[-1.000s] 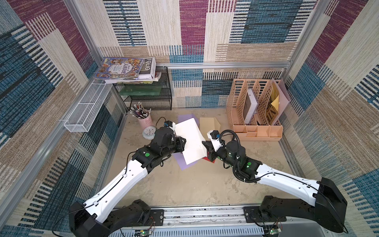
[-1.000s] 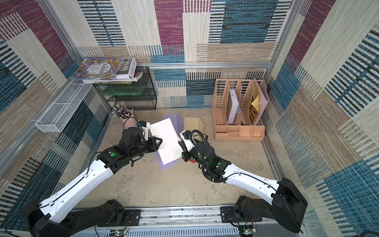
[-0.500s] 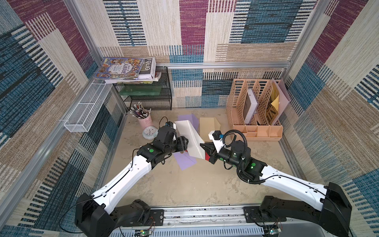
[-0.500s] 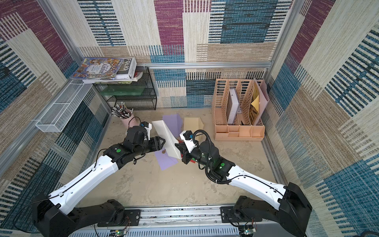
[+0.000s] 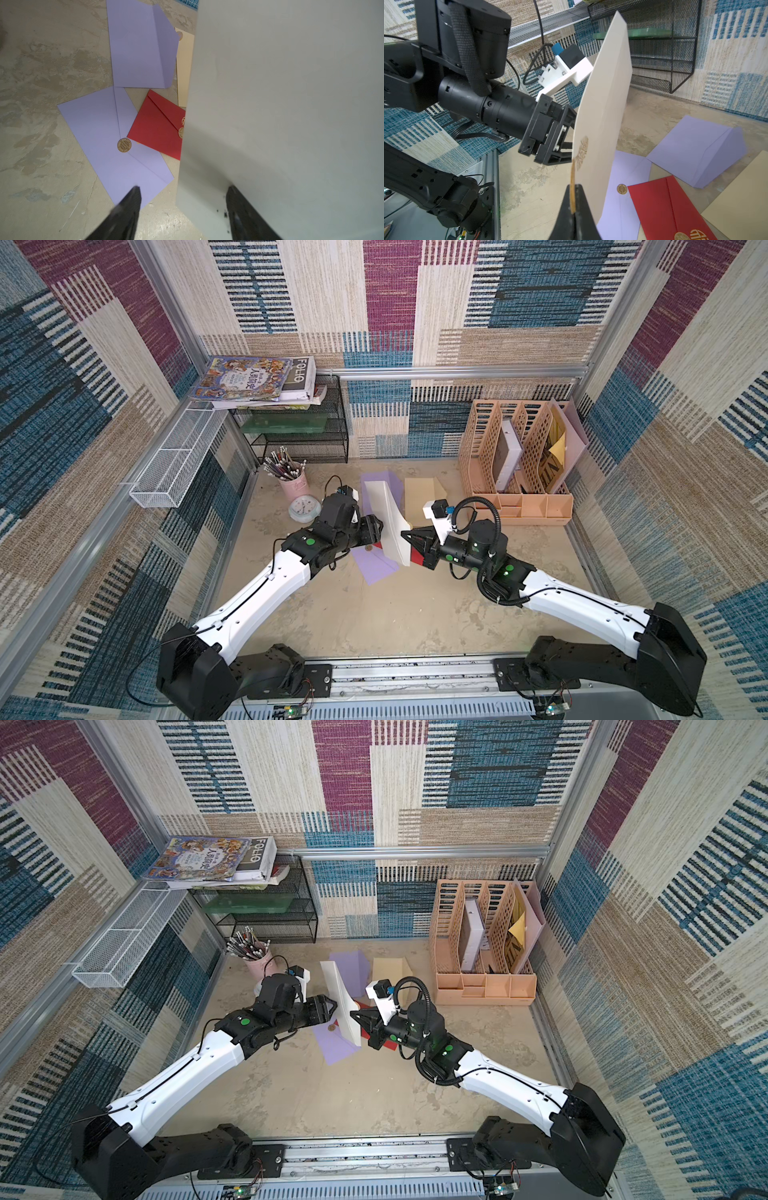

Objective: Open the envelope
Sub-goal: Open the envelope flap on the envelope.

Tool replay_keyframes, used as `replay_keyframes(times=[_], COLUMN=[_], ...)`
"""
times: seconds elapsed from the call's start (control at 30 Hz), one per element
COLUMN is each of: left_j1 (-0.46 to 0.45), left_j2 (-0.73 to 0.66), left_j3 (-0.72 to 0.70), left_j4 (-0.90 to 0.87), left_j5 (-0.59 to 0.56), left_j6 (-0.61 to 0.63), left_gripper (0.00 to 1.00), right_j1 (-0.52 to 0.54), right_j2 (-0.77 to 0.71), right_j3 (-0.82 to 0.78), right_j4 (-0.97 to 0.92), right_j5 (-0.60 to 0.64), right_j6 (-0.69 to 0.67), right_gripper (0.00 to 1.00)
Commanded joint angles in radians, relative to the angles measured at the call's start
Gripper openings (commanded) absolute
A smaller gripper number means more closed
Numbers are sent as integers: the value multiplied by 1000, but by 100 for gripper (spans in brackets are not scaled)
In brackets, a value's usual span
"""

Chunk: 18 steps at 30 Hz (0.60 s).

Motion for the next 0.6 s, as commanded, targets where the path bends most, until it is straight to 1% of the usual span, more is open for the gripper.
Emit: replay_keyframes(times=[0.0,0.27,0.57], left_j1=[3,3,3], left_j2=[2,21,30], left_j3=[2,1,-13], left_j4=[44,67,130], left_j5=[27,53,109], left_j6=[-2,-11,-32], left_gripper=[67,67,67], right_j1=[-8,-10,-11], right_j2=[13,52,72], right_j3=[3,13,12], right_j4=[100,166,193], right_j5=[-80,-132,-136], right_j6=[61,114,136], right_gripper=[0,0,0])
